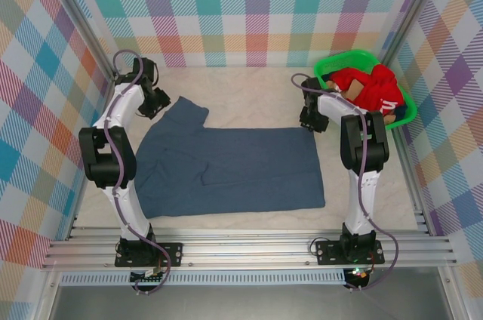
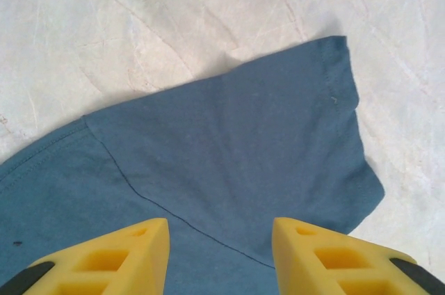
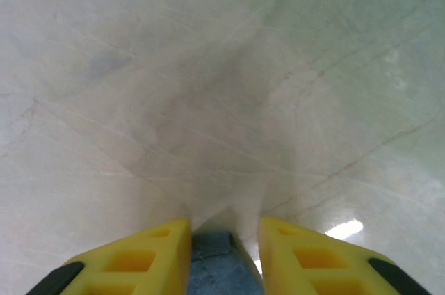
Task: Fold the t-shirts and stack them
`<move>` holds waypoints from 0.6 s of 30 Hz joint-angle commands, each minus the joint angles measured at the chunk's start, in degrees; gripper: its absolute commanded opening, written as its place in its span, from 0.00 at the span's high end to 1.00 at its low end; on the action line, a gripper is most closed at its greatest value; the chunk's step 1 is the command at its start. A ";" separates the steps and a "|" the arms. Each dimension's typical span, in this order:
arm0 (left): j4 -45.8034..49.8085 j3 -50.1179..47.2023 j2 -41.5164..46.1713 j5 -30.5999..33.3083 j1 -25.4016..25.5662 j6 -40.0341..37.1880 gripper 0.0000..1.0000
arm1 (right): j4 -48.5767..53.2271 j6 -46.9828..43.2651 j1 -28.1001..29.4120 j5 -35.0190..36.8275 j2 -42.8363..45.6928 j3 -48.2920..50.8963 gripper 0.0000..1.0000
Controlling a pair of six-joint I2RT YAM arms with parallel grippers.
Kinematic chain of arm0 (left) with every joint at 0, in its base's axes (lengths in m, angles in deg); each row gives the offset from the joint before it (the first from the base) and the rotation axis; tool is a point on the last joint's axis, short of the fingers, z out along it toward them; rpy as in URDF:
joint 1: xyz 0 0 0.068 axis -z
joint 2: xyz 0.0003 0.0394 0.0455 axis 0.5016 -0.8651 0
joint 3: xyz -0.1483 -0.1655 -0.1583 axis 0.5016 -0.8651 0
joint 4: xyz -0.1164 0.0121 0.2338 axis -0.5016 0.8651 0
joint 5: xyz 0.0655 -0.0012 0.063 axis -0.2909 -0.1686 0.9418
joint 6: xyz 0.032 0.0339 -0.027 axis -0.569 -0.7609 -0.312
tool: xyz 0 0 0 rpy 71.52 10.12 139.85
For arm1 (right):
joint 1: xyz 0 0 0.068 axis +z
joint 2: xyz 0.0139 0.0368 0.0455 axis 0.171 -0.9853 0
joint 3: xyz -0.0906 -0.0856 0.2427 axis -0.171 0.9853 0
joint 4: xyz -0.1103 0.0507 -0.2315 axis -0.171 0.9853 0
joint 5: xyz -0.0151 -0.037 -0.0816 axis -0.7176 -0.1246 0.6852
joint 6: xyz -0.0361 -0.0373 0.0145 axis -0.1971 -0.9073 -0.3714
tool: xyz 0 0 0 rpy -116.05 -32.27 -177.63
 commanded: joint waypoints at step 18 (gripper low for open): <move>-1.91 19.81 -18.64 3.31 1.48 -0.49 0.49 | 1.27 1.43 -0.17 1.33 2.81 1.81 1.00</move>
